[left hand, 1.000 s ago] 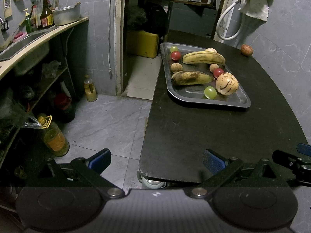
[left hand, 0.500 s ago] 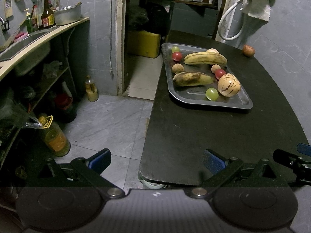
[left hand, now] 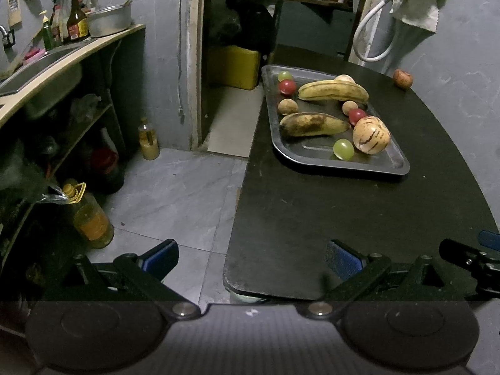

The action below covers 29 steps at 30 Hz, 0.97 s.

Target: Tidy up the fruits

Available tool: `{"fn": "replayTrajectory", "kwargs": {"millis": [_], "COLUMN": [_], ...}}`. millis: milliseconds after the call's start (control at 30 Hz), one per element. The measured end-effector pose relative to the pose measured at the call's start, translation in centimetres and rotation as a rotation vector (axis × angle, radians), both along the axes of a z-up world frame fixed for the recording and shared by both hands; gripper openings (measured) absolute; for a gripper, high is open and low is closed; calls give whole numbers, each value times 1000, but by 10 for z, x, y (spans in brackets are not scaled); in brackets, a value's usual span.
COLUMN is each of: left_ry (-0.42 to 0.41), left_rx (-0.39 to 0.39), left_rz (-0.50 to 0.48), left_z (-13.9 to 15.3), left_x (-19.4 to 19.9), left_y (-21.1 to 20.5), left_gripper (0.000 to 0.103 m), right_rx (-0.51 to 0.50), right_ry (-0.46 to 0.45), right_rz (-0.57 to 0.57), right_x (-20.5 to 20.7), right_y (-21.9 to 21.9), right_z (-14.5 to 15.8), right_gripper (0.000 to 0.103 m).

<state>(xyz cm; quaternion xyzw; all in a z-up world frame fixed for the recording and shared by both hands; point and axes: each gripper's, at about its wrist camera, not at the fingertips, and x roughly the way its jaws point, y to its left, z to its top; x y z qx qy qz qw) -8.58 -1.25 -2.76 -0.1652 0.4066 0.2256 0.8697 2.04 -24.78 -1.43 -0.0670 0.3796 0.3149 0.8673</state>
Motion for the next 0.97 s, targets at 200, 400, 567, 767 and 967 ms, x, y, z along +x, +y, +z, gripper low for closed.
{"fn": "replayTrajectory", "kwargs": {"millis": [200, 400, 567, 767, 967], "left_ry": [21, 19, 11, 8, 10], "left_rx": [24, 23, 25, 27, 29], "left_rz": [-13, -21, -30, -31, -22], "left_z": [4, 7, 8, 8, 8], "left_x": [3, 4, 5, 7, 8], "left_y": [-3, -4, -5, -6, -4], "left_gripper": [102, 102, 101, 101, 101], "right_rx": [-1, -1, -1, -1, -1], "right_ry": [2, 6, 9, 11, 13], "right_rz": [1, 3, 4, 4, 5], "right_x": [0, 2, 4, 5, 6], "right_y": [1, 0, 1, 0, 1], "right_z": [0, -1, -2, -2, -3], "right_gripper": [102, 102, 102, 102, 102]}}
